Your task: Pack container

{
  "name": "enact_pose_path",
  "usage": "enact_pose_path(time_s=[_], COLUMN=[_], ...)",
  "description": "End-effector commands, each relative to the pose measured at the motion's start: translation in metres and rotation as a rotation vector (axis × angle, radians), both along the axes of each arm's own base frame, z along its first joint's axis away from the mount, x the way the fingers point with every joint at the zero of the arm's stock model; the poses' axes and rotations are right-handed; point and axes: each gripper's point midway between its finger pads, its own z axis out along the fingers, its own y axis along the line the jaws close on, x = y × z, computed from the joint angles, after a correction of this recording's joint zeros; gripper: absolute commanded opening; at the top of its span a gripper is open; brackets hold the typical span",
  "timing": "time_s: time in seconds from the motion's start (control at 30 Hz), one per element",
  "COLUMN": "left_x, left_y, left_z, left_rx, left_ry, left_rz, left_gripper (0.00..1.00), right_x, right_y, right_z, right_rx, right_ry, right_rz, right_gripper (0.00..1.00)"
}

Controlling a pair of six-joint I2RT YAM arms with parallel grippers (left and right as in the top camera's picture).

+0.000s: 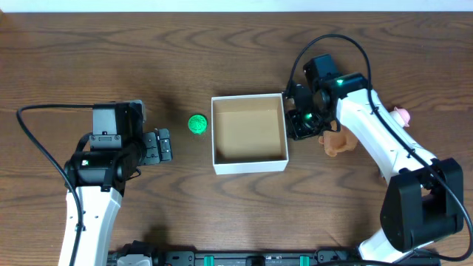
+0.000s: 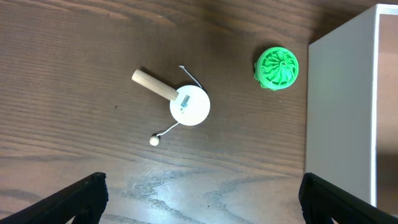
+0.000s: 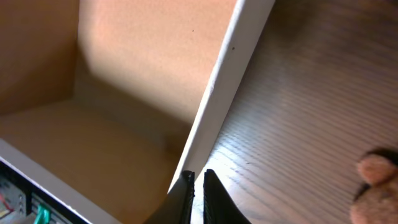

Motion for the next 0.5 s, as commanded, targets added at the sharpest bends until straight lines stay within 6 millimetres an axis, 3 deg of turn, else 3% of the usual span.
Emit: enact_pose_path(time_s=[0.0,0.17,0.27,0.47], left_x=[0.002,0.002,0.002,0.002], left_y=[0.0,0.0,0.0,0.0], left_z=[0.005,0.005,0.005,0.005], left_rx=[-0.012,-0.012,-0.012,-0.012], left_ry=[-0.013,-0.013,-0.013,-0.013], left_rz=[0.012,0.012,0.012,0.012], left_gripper=[0.98,0.98,0.98,0.98], right_x=[-0.007,-0.005,0.008,0.047], right_y=[0.01,0.011,-0.002,-0.062], right_z=[0.003,0.002,-0.001,0.006], right_rx=[0.032,0.025,-0.04,-0.252], right_ry=[0.016,0.003,-0.044,-0.155], right_rz=[0.018,0.022,-0.013,-0.215], right_gripper=[0.1,0.08,0.04,0.1])
